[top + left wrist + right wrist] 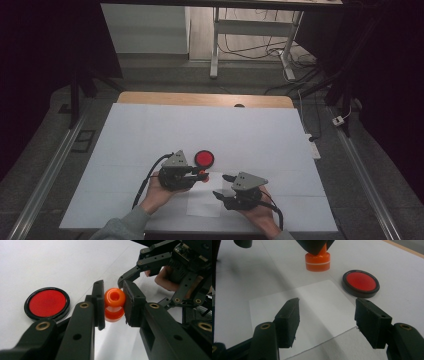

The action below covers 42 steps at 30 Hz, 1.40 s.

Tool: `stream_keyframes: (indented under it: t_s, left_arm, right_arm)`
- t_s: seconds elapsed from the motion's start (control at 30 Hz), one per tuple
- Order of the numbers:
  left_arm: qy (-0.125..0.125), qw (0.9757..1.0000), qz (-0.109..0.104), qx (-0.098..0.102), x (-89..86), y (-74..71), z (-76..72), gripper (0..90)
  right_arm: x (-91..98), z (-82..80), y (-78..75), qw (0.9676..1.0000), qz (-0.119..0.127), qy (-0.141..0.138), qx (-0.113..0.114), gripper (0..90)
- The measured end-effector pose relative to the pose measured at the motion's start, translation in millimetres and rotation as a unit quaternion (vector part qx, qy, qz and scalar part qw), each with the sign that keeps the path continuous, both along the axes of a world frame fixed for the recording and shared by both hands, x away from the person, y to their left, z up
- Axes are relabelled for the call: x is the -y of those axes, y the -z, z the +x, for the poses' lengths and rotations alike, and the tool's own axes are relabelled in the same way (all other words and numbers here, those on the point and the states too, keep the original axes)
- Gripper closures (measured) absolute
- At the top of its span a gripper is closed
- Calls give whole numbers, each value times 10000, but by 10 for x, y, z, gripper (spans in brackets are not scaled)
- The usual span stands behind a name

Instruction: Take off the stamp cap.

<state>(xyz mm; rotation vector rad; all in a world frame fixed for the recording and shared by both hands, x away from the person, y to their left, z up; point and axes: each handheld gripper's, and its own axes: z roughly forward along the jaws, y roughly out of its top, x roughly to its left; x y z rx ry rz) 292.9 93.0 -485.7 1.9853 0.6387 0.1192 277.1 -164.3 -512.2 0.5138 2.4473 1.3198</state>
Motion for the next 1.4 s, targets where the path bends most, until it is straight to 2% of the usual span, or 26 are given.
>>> stream_keyframes:
  t_s: [0.4,0.47,0.6,0.77,0.8,1.03,1.13,1.4]
  left_arm:
    - [43,10000,-19,-13,18,0,-10,722]
    - [47,10000,-22,-15,18,0,-9,722]
    - [41,10000,-26,-16,13,-7,-10,723]
    - [-6,9999,-140,-25,-27,-31,-17,722]
    - [-9,9999,-132,-25,-29,-30,-17,722]
    - [1,10000,-81,-36,-17,-17,-27,722]
    - [6,10000,-61,-3,-5,-15,-31,722]
    - [-4,10000,-21,-5,3,-9,-29,722]
  right_arm:
    - [-119,26,-3,10000,81,-45,5,359]
    - [-157,36,6,9998,162,-76,-2,359]
    - [-227,49,-3,9999,115,-123,2,360]
    - [-283,57,-44,9998,144,-113,-46,357]
    - [-320,64,-61,9999,59,-110,-55,356]
    - [-381,80,-57,9999,41,-4,-130,359]
    - [-392,88,-48,9999,91,-14,-137,360]
    - [-419,82,-30,9999,17,-66,-104,369]
